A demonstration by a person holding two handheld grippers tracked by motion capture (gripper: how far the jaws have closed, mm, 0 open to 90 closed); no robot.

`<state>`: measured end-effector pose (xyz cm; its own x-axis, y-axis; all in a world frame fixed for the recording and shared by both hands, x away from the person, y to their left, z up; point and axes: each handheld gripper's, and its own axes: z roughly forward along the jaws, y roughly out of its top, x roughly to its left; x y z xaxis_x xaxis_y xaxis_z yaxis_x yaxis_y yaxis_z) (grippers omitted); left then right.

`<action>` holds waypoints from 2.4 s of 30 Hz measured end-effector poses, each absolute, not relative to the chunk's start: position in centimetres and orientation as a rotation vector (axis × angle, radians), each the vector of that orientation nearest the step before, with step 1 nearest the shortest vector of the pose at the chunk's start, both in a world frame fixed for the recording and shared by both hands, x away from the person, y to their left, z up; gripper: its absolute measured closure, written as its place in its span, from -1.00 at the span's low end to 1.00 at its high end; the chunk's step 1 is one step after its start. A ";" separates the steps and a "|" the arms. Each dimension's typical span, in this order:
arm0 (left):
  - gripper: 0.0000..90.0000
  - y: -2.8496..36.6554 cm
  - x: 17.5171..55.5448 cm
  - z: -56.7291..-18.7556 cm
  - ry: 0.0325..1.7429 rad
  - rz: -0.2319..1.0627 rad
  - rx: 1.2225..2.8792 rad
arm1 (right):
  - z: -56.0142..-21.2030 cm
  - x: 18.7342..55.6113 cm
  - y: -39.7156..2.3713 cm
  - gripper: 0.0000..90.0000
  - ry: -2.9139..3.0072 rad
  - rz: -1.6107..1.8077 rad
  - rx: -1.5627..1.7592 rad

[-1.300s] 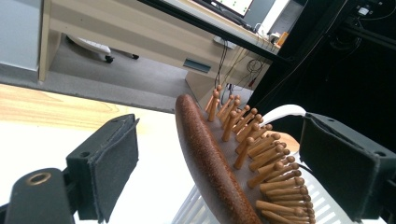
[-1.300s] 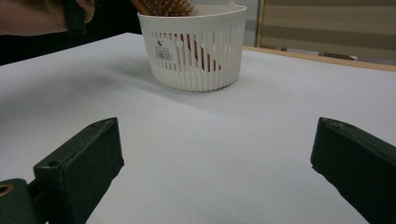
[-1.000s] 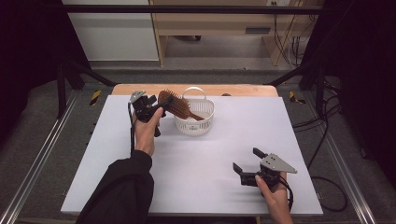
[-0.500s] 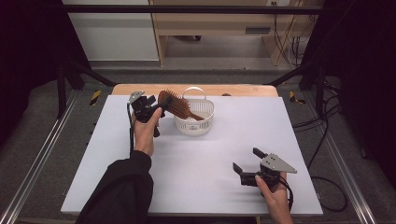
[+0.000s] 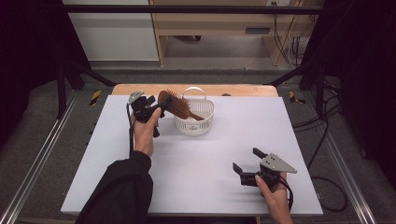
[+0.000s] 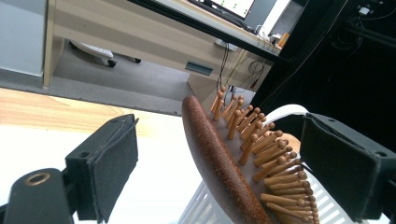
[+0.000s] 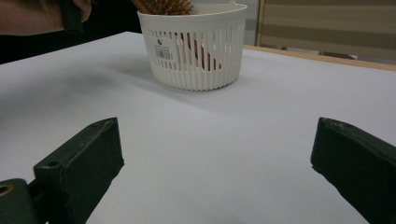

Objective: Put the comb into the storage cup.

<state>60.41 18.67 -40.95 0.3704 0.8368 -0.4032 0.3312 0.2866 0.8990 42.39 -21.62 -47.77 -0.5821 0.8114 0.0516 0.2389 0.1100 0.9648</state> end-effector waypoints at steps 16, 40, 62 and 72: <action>-0.93 18.9 60.1 -40.5 1.202 0.497 1.280 | -47.8 42.4 -21.6 -0.95 1.894 1.491 1.020; -0.95 19.4 57.9 -37.7 1.111 0.636 1.373 | -47.8 42.4 -21.5 -0.95 1.897 1.487 1.016; -0.95 20.6 55.7 -36.8 1.054 0.678 1.403 | -47.8 42.4 -21.5 -0.95 1.894 1.490 1.012; -0.95 21.7 54.7 -37.2 1.050 0.694 1.405 | -47.8 42.4 -21.5 -0.95 1.895 1.490 1.009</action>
